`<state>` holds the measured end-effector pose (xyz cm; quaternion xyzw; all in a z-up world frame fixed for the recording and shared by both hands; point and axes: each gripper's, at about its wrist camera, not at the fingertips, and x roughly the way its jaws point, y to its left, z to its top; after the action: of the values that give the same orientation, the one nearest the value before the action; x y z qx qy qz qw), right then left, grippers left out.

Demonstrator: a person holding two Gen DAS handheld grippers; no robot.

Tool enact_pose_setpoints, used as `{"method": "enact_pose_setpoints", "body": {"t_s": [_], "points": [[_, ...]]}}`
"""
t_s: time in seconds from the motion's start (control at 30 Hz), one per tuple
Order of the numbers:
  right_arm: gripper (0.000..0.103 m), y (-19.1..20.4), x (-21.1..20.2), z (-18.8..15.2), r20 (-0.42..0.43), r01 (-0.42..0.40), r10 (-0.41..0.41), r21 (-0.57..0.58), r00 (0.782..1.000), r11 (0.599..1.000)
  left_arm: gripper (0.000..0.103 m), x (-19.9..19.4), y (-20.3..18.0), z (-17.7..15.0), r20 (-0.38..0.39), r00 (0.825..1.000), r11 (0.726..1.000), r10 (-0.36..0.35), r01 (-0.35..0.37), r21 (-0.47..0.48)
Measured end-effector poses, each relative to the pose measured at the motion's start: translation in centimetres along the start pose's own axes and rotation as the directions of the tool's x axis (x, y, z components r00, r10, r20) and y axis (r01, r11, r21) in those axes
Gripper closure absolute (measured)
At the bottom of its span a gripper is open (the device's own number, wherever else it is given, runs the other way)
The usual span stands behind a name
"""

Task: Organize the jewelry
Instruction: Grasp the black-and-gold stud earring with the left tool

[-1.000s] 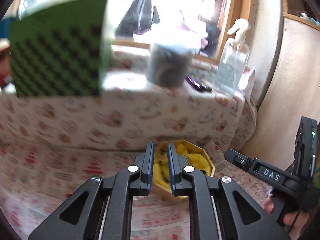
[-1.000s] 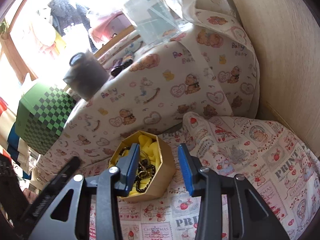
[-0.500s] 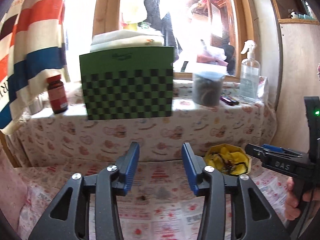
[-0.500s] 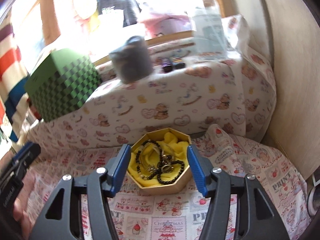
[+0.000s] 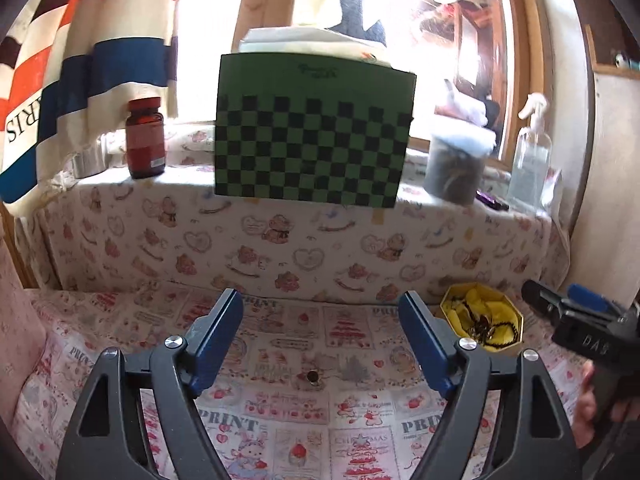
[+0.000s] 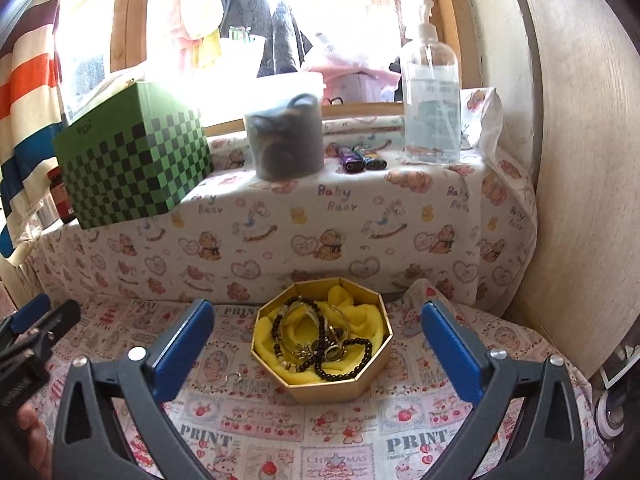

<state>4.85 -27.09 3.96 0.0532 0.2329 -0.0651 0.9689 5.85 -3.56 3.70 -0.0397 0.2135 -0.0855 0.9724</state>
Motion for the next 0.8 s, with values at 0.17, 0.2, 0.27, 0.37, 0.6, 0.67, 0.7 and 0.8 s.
{"method": "enact_pose_setpoints", "body": {"t_s": [0.17,0.2,0.27,0.37,0.6,0.67,0.7,0.8], "points": [[0.0,0.7,0.4,-0.6,0.002,-0.001,0.001,-0.003,1.0,1.0,0.022,0.1,0.2,-0.2,0.027,0.997,0.997,0.067,-0.068,0.029],[0.0,0.9,0.5,-0.7,-0.001,-0.004,0.004,-0.016,1.0,1.0,0.022,0.2,0.1,-0.2,0.03,0.996,0.996,0.08,-0.081,0.04],[0.0,1.4,0.5,-0.9,-0.001,-0.002,0.002,-0.039,1.0,0.999,0.018,0.5,0.1,-0.4,0.032,0.994,0.993,0.1,-0.102,0.06],[0.0,1.8,0.3,-1.0,0.007,-0.002,0.002,-0.055,1.0,0.998,0.008,1.0,0.4,-0.6,0.025,0.995,0.994,0.092,-0.093,0.057],[0.0,1.7,0.6,-1.1,-0.005,-0.003,0.003,-0.049,1.0,0.999,0.003,3.7,0.6,-1.5,-0.085,0.995,0.998,0.046,-0.041,0.057],[0.0,1.7,0.6,-1.1,-0.004,-0.001,0.001,-0.045,1.0,0.999,0.003,4.6,0.6,-1.8,-0.128,0.991,0.998,0.038,-0.031,0.056],[0.0,1.6,0.6,-1.1,-0.005,-0.001,0.001,-0.043,1.0,0.999,0.003,5.0,0.6,-1.9,-0.15,0.988,0.999,0.028,-0.021,0.048],[0.0,1.6,0.6,-1.1,-0.006,-0.002,0.002,-0.034,1.0,0.999,0.004,5.8,1.0,-1.9,-0.192,0.981,1.0,-0.017,0.02,0.014]]}}
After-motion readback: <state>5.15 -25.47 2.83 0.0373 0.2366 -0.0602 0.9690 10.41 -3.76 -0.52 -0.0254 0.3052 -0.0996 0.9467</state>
